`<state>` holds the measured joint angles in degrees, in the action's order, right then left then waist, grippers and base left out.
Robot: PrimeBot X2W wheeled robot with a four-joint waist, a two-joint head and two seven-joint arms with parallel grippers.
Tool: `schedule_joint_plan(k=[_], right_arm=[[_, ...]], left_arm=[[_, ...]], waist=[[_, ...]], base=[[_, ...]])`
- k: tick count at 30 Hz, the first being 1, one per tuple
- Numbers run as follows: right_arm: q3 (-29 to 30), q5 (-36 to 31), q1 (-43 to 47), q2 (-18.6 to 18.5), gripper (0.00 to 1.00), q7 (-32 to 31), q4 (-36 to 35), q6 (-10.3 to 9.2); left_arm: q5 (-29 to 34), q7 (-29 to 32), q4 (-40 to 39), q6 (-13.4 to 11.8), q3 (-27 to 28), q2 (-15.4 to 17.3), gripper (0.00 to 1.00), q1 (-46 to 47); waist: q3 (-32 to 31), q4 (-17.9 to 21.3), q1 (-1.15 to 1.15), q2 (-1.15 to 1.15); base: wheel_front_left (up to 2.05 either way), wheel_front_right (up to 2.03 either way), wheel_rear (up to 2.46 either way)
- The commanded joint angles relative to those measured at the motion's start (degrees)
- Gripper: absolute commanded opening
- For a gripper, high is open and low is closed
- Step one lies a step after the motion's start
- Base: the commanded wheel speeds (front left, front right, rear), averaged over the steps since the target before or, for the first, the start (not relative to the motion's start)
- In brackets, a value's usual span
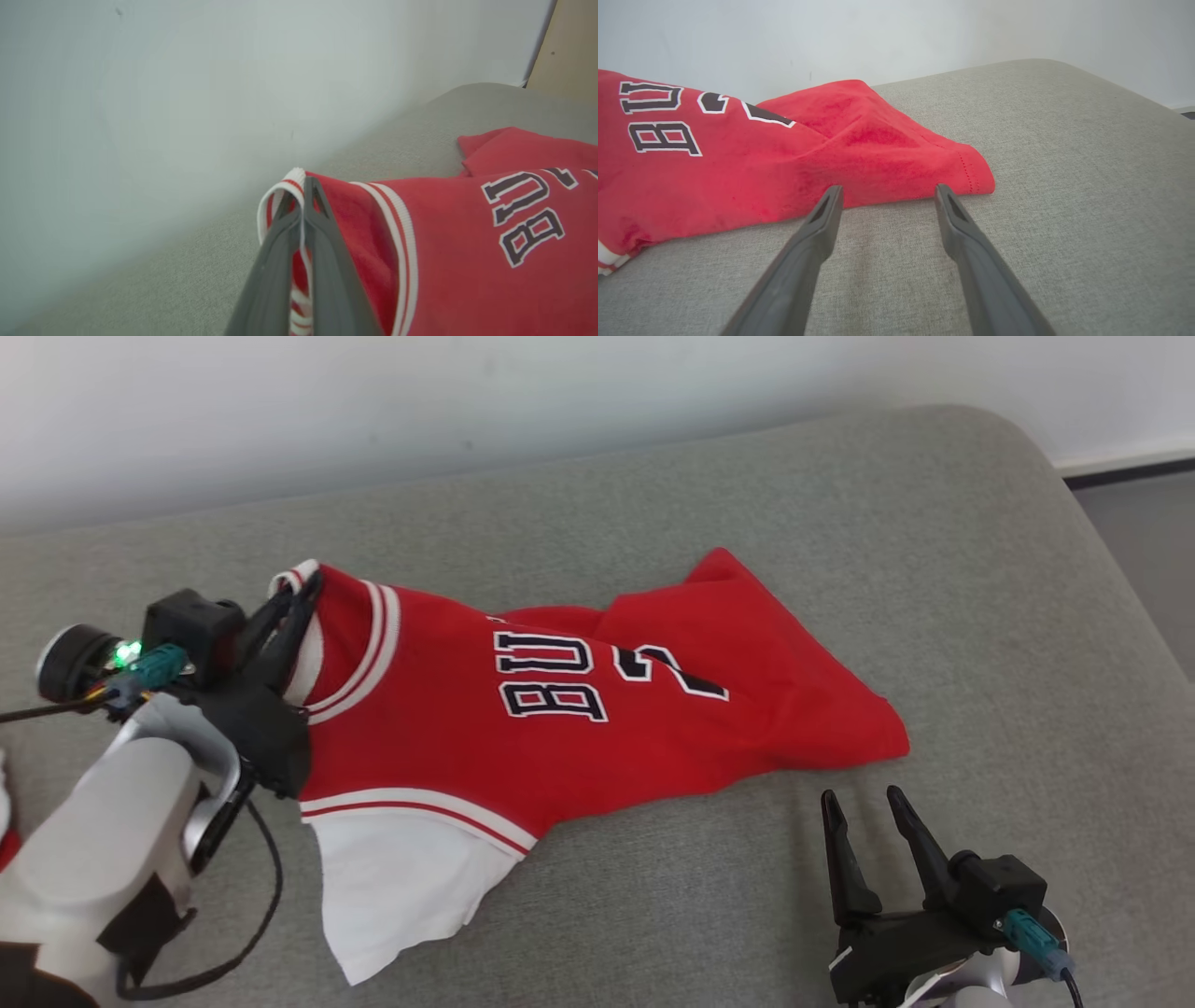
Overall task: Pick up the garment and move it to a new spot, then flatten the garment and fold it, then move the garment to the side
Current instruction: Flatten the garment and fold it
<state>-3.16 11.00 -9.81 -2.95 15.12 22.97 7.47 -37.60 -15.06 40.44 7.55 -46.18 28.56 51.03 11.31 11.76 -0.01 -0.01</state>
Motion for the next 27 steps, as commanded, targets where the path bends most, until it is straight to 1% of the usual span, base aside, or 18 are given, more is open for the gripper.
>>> schedule_joint_plan(k=[1, 3, 4, 5, 6, 9, 12, 16, 18, 19, 22, 27], right_arm=[[-0.20, 0.37, -0.64, 0.13, 1.00, 0.03, -0.10, 0.07], [-0.11, 0.53, -0.71, 0.13, 1.00, 0.03, 0.03, 0.07], [-0.02, 0.58, -0.67, 0.13, 1.00, 0.03, 0.08, 0.07], [0.15, 0.60, -0.53, 0.13, 1.00, 0.03, 0.10, 0.07], [0.37, 0.60, -0.32, 0.12, 1.00, 0.03, 0.07, 0.07], [0.59, 0.49, 0.41, 0.14, 1.00, 0.03, -0.08, 0.07], [1.30, 0.27, 0.94, 0.12, 1.00, 0.03, -0.19, 0.07], [1.55, 0.23, 2.06, 0.11, 1.00, 0.02, -0.45, 0.07], [1.77, 0.09, 2.46, 0.11, 1.00, 0.02, -0.71, 0.07], [1.77, 0.09, 2.46, 0.11, 1.00, 0.02, -0.71, 0.07], [1.74, -0.13, 3.19, 0.11, 1.00, 0.02, -0.98, 0.07], [1.89, -0.63, 4.30, 0.10, 1.00, 0.03, -1.19, 0.07]], left_arm=[[-1.07, -0.17, 1.59, -0.13, -1.05, 0.71, 0.00, 0.93], [-2.32, -0.17, 2.92, -0.12, -2.05, 0.92, 0.00, 1.53], [-2.68, -0.17, 3.26, -0.12, -2.33, 1.04, 0.29, 1.64], [-2.87, -0.17, 3.36, -0.12, -2.67, 1.05, 0.93, 1.45], [-3.16, -0.17, 3.34, -0.12, -2.97, 1.03, 1.00, 1.00], [-3.86, -0.17, 2.52, -0.13, -2.40, 2.10, 1.00, -0.56], [-4.83, -0.17, 1.01, -0.12, 1.36, 2.63, 1.00, -3.13], [-2.33, -0.17, -2.01, -0.13, 7.39, 3.04, 1.00, -7.82], [-0.38, -0.16, -5.47, -0.81, 11.65, 2.08, 1.00, -11.42], [-0.38, -0.16, -5.47, -0.81, 11.65, 2.08, 1.00, -11.42], [3.69, -0.17, -9.84, -1.01, 15.74, 0.73, 1.00, -18.00], [7.62, -0.17, -14.70, -1.93, 21.55, -4.35, 1.00, -27.99]], waist=[[1.58, 1.85, 0.01, 0.01], [1.64, 2.02, 0.01, 0.01], [1.60, 2.01, 0.01, 0.01], [1.46, 1.86, 0.01, 0.01], [1.25, 1.65, 0.01, 0.01], [0.36, 0.89, 0.01, 0.01], [-0.82, -0.35, 0.01, 0.01], [-2.68, -2.04, 0.01, 0.01], [-3.55, -2.77, 0.01, 0.01], [-3.55, -2.77, 0.01, 0.01], [-4.79, -3.69, 0.01, 0.01], [-6.33, -4.95, 0.01, 0.01]], base=[[0.00, 0.00, 0.00], [0.00, 0.00, 0.00], [0.00, 0.00, 0.00], [0.00, 0.00, 0.00], [0.00, 0.00, 0.00], [0.00, 0.00, 0.00], [0.00, 0.00, 0.00], [0.00, 0.00, 0.00], [0.00, 0.00, 0.00], [0.00, 0.00, 0.00], [0.00, 0.00, 0.00], [0.00, 0.00, 0.00]])
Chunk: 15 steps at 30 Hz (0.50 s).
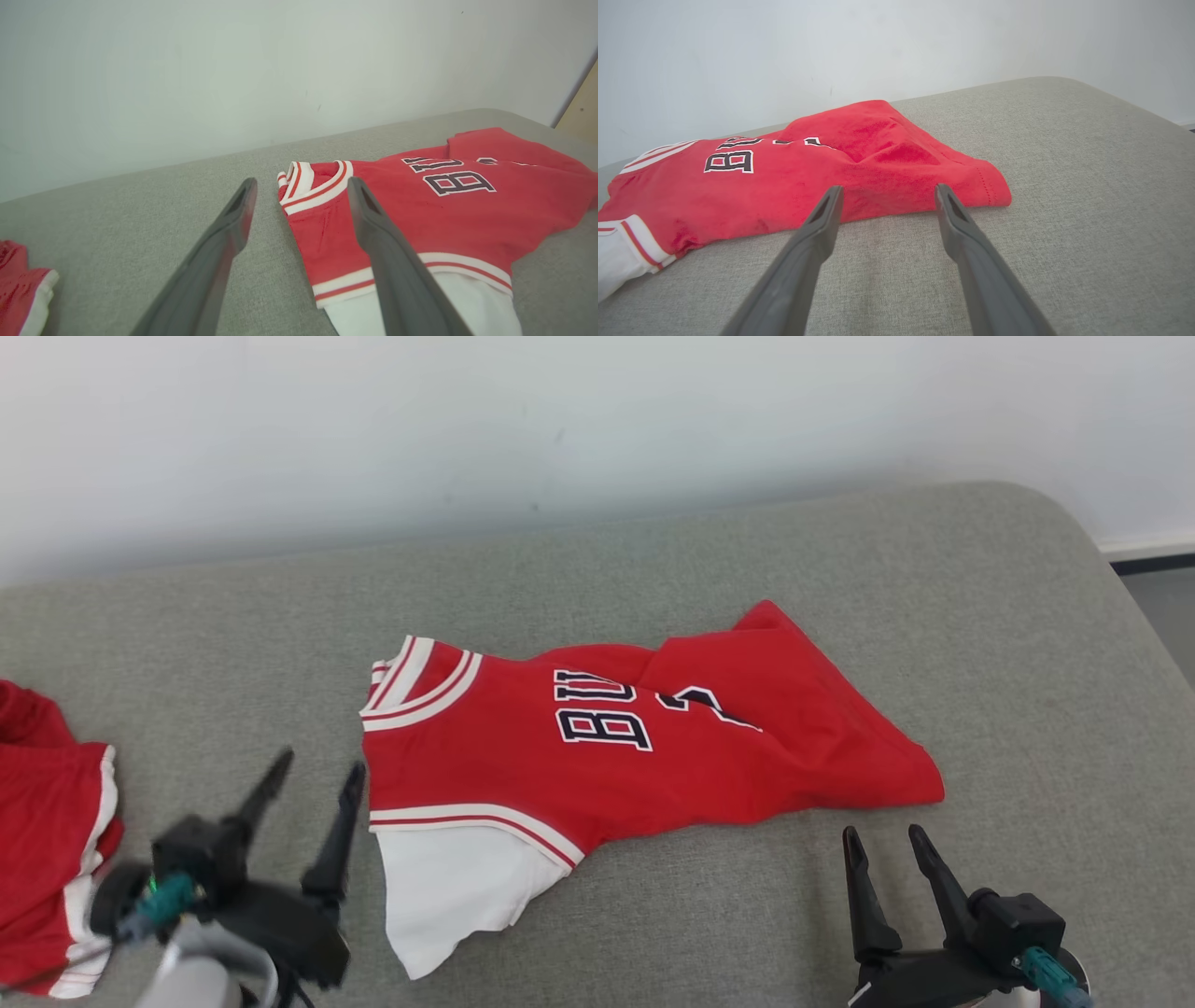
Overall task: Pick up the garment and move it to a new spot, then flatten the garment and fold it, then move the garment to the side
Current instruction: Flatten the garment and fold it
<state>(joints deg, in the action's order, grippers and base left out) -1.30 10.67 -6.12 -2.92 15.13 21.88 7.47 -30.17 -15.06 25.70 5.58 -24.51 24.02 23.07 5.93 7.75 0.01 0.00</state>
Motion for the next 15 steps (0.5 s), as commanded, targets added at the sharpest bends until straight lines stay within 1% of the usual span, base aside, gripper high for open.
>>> schedule_joint_plan(k=[1, 5, 7, 10, 15], right_arm=[[0.02, -0.24, 0.66, 0.08, 1.00, 0.01, -0.06, 0.07], [-0.12, -0.36, 0.98, 0.08, 1.00, 0.02, -0.01, 0.07], [-0.25, -0.37, 1.19, 0.06, 1.00, 0.01, -0.06, 0.07], [-0.21, -0.52, 1.53, 0.08, 1.00, 0.02, -0.09, 0.07], [-0.28, -0.66, 1.49, 0.08, 1.00, 0.02, 0.18, 0.07]], left_arm=[[0.74, -0.17, -0.25, 0.08, 0.64, -0.78, 1.00, -1.88], [2.05, -0.17, -0.30, 0.24, 4.43, -4.74, 1.00, -7.85], [3.89, -0.17, 0.65, 0.44, 4.69, -5.99, 1.00, -9.97], [5.06, -0.17, 2.25, 1.04, 4.61, -8.20, 1.00, -12.15], [6.18, -0.17, 6.50, 1.70, 3.70, -10.34, 1.00, -13.12]], waist=[[-1.13, -1.08, -0.01, 0.00], [-1.56, -1.33, -0.01, 0.00], [-1.57, -1.33, -0.01, 0.00], [-1.61, -1.38, -0.01, 0.00], [-1.66, -1.09, -0.01, 0.00]], base=[[0.00, 0.00, 0.00], [0.00, 0.00, 0.00], [0.00, 0.00, 0.00], [0.00, 0.00, 0.00], [0.00, 0.00, 0.00]])
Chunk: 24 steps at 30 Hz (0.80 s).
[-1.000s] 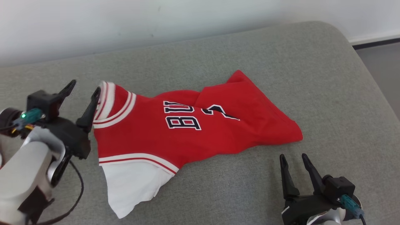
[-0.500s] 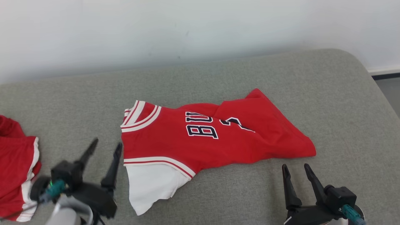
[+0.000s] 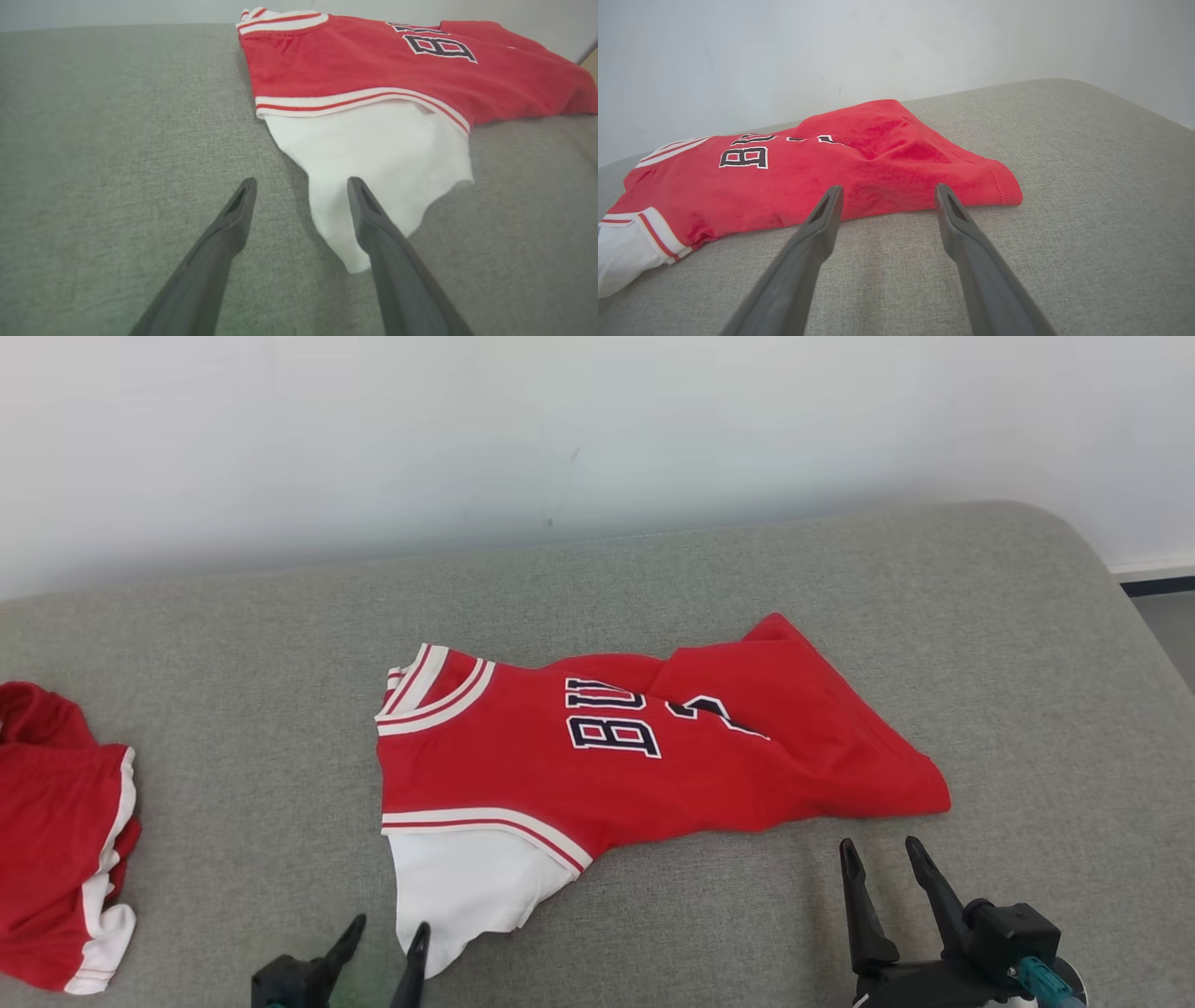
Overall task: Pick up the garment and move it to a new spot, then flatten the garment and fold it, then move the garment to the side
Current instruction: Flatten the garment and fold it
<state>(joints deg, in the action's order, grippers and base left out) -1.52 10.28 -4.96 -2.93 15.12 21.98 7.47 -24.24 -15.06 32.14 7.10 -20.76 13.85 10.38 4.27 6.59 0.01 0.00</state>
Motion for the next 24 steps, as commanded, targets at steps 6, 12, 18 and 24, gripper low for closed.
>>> schedule_joint_plan(k=[6, 12, 18, 24], right_arm=[[-0.27, 0.01, 0.48, 0.09, 1.00, 0.02, 0.15, 0.07], [0.07, 0.05, 1.12, 0.10, 1.00, 0.03, 0.15, 0.07], [1.36, -0.06, 1.89, 0.09, 1.00, 0.03, 0.39, 0.07], [1.61, 0.31, 2.98, 0.08, 1.00, 0.02, 0.89, 0.07]], left_arm=[[0.55, -0.17, 3.90, 0.28, -1.86, -1.51, 1.00, 0.20], [-1.11, -0.17, 5.25, 0.33, -3.59, -1.85, 0.00, 1.30], [-1.37, -0.17, 1.01, 0.34, -1.03, -2.01, 0.00, -0.21], [0.19, -0.17, -4.92, 0.33, 1.94, -0.41, 0.00, -4.33]], waist=[[-0.02, 0.73, -0.01, 0.00], [-0.42, 0.71, -0.01, 0.00], [-1.75, -1.16, -0.01, 0.00], [-3.49, -4.27, -0.01, 0.00]], base=[[0.00, 0.00, 0.00], [0.00, 0.00, 0.00], [0.00, 0.00, 0.00], [0.00, 0.00, 0.00]])
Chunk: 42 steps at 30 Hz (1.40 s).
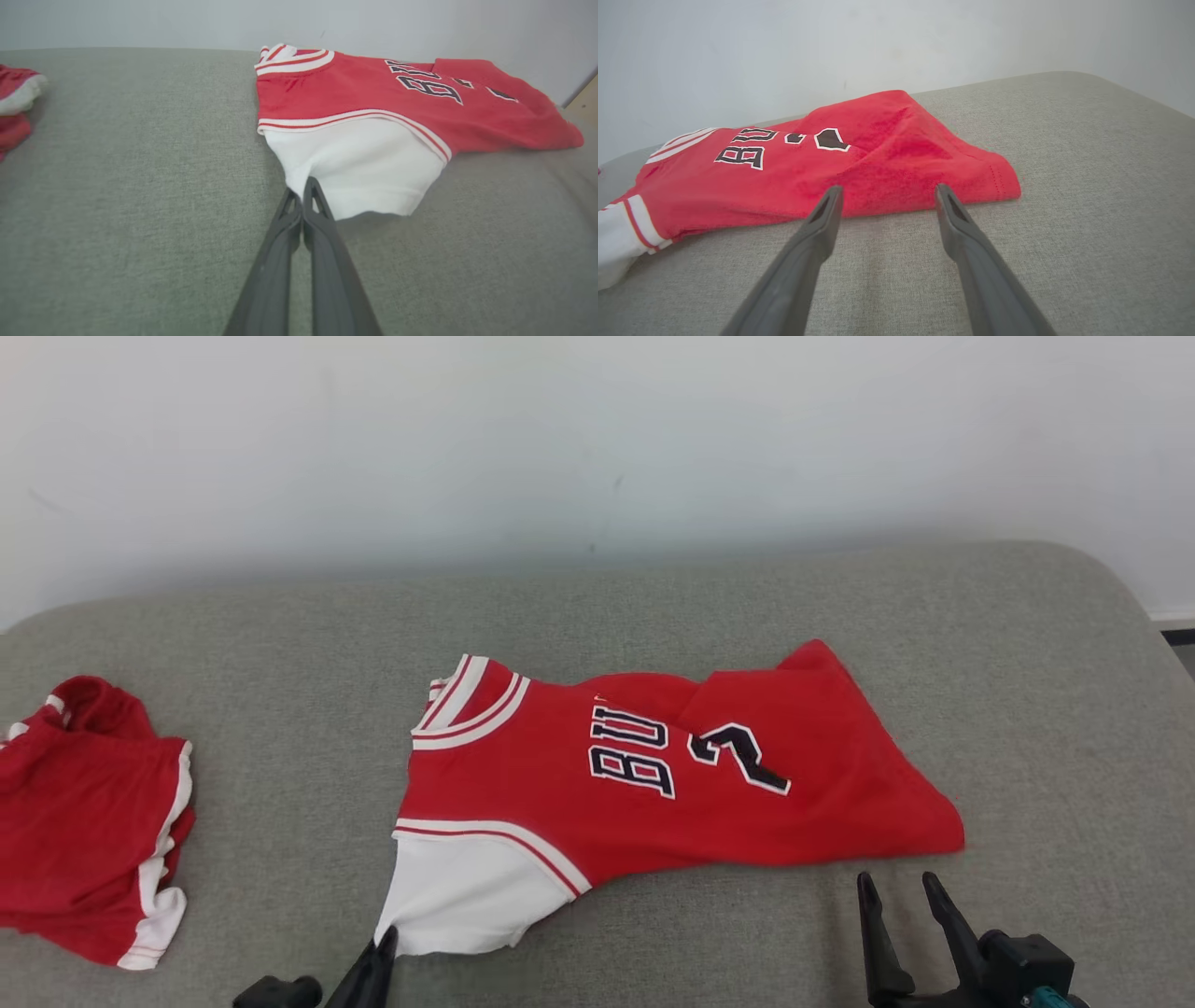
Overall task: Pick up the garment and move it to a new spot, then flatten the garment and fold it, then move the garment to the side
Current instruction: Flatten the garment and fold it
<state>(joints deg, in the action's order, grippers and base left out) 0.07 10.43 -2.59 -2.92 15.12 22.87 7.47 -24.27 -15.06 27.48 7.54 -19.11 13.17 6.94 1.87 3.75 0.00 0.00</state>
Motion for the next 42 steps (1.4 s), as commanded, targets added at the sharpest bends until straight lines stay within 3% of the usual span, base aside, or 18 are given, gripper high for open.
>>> schedule_joint_plan(k=[1, 7, 14, 15, 16, 17, 25, 33, 42], right_arm=[[0.02, 0.25, 0.60, 0.07, 1.00, 0.03, 0.03, 0.07], [-0.13, 0.47, 0.95, 0.06, 1.00, 0.03, 0.23, 0.07], [-0.04, 0.03, 1.27, 0.06, 1.00, 0.02, 0.31, 0.07], [0.00, -0.04, 1.26, 0.07, 1.00, 0.03, 0.36, 0.07], [-0.02, -0.20, 1.22, 0.07, 1.00, 0.02, 0.47, 0.07], [-0.15, -0.33, 1.16, 0.07, 1.00, 0.02, 0.59, 0.07], [1.89, -2.46, 0.79, 0.06, 1.00, 0.03, 0.09, 0.07], [5.38, -6.45, 0.15, -0.16, 1.00, 0.03, 2.03, 0.07], [6.51, -8.14, -3.39, -2.24, 1.00, 0.02, 9.79, 0.07]], left_arm=[[0.45, -0.17, -0.92, -0.12, 0.78, 0.66, 0.00, -1.77], [-0.11, -0.17, -3.70, -0.13, 3.15, 2.07, 0.00, -7.36], [-1.48, -0.16, -2.38, -0.46, 3.76, 1.49, 0.00, -10.22], [-1.43, -0.16, -2.37, -0.54, 4.02, 1.10, 0.09, -9.89], [-1.25, -0.16, -2.14, -0.45, 4.20, 0.80, 0.60, -9.67], [-0.84, -0.16, -2.09, -0.47, 4.39, 0.62, 1.00, -9.50], [4.39, -0.16, -9.20, -0.51, 11.30, -2.57, 1.00, -10.04], [13.82, -0.16, -15.64, -0.25, 16.16, -5.71, 1.00, -10.38], [15.17, -0.16, -15.88, -0.13, 20.75, -8.44, 1.00, -11.32]], waist=[[-1.26, -1.89, 0.00, 0.00], [-1.60, -3.84, 0.00, 0.00], [-1.40, -4.24, 0.00, 0.00], [-1.39, -4.19, 0.00, 0.00], [-1.40, -4.08, 0.00, 0.00], [-1.44, -3.86, 0.00, 0.00], [-1.74, -2.36, 0.00, 0.00], [-1.98, -1.80, 0.00, 0.00], [-1.77, -1.95, 0.00, 0.00]], base=[[0.00, 0.00, 0.00], [0.00, 0.00, 0.00], [0.00, 0.00, 0.00], [0.00, 0.00, 0.00], [0.00, 0.00, 0.00], [0.00, 0.00, 0.00], [0.00, 0.00, 0.00], [0.00, 0.00, 0.00], [0.00, 0.00, 0.00]])
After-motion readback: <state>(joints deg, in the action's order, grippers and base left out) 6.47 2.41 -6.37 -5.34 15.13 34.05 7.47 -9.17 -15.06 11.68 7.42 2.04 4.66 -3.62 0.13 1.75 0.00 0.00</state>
